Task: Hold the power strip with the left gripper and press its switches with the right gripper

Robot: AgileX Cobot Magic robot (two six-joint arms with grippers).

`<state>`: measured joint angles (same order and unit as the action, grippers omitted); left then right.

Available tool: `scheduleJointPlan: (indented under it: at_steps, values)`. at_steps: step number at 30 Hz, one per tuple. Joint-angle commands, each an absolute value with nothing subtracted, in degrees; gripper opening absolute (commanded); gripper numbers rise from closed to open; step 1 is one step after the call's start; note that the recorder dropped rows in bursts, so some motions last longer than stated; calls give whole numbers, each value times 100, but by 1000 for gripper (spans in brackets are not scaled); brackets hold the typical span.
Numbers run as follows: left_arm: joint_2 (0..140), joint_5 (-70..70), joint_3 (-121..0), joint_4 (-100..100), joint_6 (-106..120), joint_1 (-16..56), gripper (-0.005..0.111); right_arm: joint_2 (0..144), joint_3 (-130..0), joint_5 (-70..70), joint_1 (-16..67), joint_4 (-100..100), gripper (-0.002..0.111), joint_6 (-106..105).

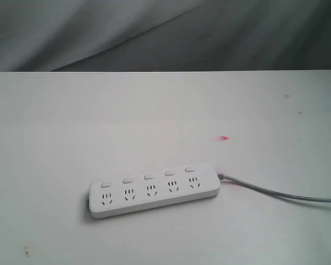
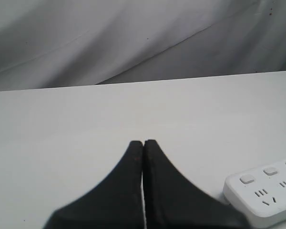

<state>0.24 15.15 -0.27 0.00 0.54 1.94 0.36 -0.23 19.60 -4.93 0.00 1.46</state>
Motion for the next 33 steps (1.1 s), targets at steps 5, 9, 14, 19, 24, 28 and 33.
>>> scheduleJointPlan:
  at_steps: [5, 9, 14, 19, 24, 28, 33]
  values:
    - [0, 1491, 0, 0, 36, 222, 0, 0, 0, 1944, -531, 0, 0, 162]
    - [0, 1491, 0, 0, 36, 222, 0, 0, 0, 1944, -531, 0, 0, 162]
    - [0, 1491, 0, 0, 51, 222, 0, 0, 0, 1944, -531, 0, 0, 162]
    - [0, 1491, 0, 397, 196, 222, 0, 0, 0, 1944, -531, 0, 0, 162]
    - [0, 1503, 0, 806, 223, 222, 0, 0, 0, 1944, -531, 0, 0, 162]
    - [0, 1503, 0, 805, 260, 222, 0, 0, 0, 1944, -531, 0, 0, 162]
    - [0, 1503, 0, 816, 315, 222, 0, 0, 0, 1944, -531, 0, 0, 162]
